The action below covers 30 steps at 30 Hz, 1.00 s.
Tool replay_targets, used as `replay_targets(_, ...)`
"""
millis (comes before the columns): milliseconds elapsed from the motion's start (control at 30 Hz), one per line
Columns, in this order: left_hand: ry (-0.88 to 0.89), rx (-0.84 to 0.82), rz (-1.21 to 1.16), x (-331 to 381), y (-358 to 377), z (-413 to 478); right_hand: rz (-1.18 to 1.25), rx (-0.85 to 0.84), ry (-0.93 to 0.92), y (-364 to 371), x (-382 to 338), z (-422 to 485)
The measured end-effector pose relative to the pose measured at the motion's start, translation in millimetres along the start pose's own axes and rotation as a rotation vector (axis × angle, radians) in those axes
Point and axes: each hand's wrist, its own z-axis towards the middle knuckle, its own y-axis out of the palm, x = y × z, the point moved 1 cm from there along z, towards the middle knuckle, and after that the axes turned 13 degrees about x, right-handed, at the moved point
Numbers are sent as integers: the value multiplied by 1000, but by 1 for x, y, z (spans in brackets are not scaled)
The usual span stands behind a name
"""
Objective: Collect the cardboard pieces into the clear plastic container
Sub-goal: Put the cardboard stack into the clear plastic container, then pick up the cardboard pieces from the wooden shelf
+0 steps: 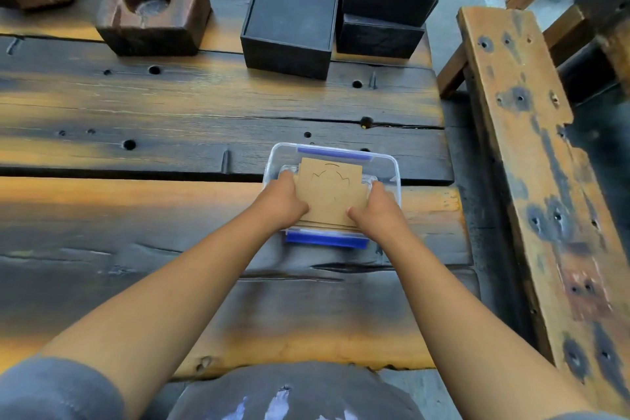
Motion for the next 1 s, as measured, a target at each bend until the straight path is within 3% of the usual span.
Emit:
replay_targets(200, 307, -50, 95, -13, -33, -34, 125, 215, -38, -11, -1, -80)
replay_targets(500, 809, -200, 280, -1, -25, -102, 223, 468, 226, -12, 32, -217)
replay_targets(800, 1343, -339, 356, 87, 60, -255, 360, 874, 519, -69, 155, -362)
replay_targets(900, 1528, -333, 309, 125, 92, -332, 352, 1020, 603, -100, 207, -428)
replay_targets(1000, 1704, -429, 272, 149, 133, -431, 344, 1194, 722, -123, 258, -513)
